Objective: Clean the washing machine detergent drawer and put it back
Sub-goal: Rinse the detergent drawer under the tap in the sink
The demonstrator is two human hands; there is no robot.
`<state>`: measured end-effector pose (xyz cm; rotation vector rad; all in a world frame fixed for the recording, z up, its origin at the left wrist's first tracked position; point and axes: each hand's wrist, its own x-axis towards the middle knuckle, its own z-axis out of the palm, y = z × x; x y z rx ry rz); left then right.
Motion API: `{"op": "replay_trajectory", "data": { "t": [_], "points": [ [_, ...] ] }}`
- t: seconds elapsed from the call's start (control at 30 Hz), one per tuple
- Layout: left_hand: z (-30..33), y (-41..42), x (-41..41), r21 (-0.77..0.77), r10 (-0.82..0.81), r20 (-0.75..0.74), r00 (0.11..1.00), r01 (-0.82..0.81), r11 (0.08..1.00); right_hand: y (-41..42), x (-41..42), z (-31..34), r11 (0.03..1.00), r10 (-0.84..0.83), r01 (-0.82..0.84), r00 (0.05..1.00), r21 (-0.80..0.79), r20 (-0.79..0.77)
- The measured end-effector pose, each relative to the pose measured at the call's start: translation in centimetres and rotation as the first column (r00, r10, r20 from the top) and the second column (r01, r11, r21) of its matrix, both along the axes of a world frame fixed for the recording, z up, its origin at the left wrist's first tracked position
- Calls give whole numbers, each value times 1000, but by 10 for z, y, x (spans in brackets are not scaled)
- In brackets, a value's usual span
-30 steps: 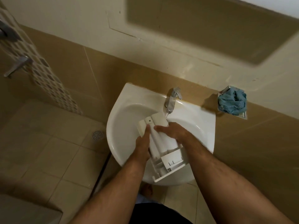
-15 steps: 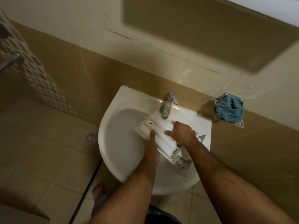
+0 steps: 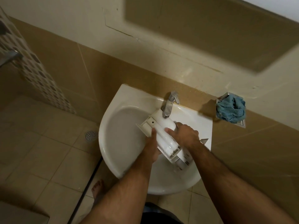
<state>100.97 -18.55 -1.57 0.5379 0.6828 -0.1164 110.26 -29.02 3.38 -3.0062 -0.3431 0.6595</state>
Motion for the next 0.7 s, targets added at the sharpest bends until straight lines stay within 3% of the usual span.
{"op": "replay_trajectory", "data": {
  "t": [0.2, 0.4, 0.57, 0.7],
  "points": [
    [-7, 6, -2, 5, -113, 24, 993, 113, 994, 26, 4, -5, 994, -21, 24, 999, 103, -30],
    [-13, 14, -6, -24, -295, 44, 954, 297, 955, 43, 3, -12, 997, -66, 61, 993, 49, 97],
    [-18, 16, -9, -46, -216, -12, 976, 215, 975, 36, 5, -16, 992, 40, -49, 996, 120, 79],
    [-21, 15, -11, 22, -108, -88, 990, 111, 994, 39, 10, -11, 947, -34, 52, 998, 317, -61]
  ]
}}
